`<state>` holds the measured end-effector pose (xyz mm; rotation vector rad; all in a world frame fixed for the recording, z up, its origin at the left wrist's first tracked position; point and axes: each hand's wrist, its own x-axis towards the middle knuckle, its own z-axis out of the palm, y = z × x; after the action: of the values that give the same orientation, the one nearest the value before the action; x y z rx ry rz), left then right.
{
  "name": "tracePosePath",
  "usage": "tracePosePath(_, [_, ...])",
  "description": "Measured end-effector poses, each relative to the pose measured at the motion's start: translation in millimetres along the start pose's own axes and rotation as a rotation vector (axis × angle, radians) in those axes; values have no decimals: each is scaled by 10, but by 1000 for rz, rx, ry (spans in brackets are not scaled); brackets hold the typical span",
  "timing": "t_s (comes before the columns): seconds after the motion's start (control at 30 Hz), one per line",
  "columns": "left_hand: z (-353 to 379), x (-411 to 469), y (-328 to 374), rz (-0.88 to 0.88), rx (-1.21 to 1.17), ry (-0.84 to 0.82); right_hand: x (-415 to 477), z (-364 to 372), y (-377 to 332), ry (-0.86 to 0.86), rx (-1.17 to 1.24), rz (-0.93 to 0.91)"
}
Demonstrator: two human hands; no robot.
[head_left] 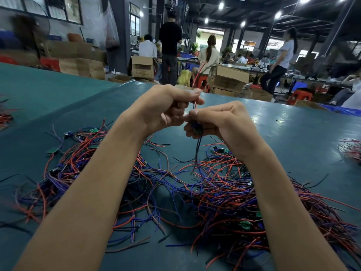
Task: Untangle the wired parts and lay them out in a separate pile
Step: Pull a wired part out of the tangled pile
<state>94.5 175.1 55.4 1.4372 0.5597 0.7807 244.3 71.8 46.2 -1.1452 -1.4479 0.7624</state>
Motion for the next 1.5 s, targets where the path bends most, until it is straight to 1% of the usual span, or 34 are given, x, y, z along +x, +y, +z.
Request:
tracePosePath(0.13, [-153, 22, -49, -74, -177, 142, -20, 23, -29, -151, -165, -11])
tracePosePath(0.27, [-138, 31, -118, -130, -279, 200, -9, 118, -5, -186, -217, -17])
tracePosePath(0.47, [-88, 68, -76, -67, -390, 272, -23, 29, -22, -238, -157, 17])
tracePosePath(0.67, [-90, 80, 1, 41, -488, 353, -1, -14, 11, -199, 26, 114])
tracePosePath(0.77, [-189, 54, 27, 60, -492, 321, 3, -55, 50, -184, 87, 152])
tracePosePath(0.87, [-209, 11, 57, 11, -323, 278, 17, -91, 49, -146, 154, 182])
tracePosePath(1.0, [-85, -59, 98, -76, 36, 73, 64, -161, 32, 57, 203, 104])
tracePosePath(1.07, [-19, -96, 110, -69, 164, -54, 72, -192, 33, 144, 228, 117])
tracePosePath(1.13, [53, -119, 106, -27, 272, -160, 67, -205, 38, 188, 252, 156])
tracePosePath(1.2, [120, -119, 85, 3, 287, -196, 61, -209, 40, 195, 278, 197])
tracePosePath(1.27, [159, -113, 71, 1, 236, -183, 56, -213, 29, 174, 282, 222])
tracePosePath(1.43, [114, -91, 59, -8, 199, -135, 27, -209, -30, 163, 111, 244])
tracePosePath(1.5, [86, -92, 60, -29, 164, -121, 12, -196, -55, 170, 79, 242])
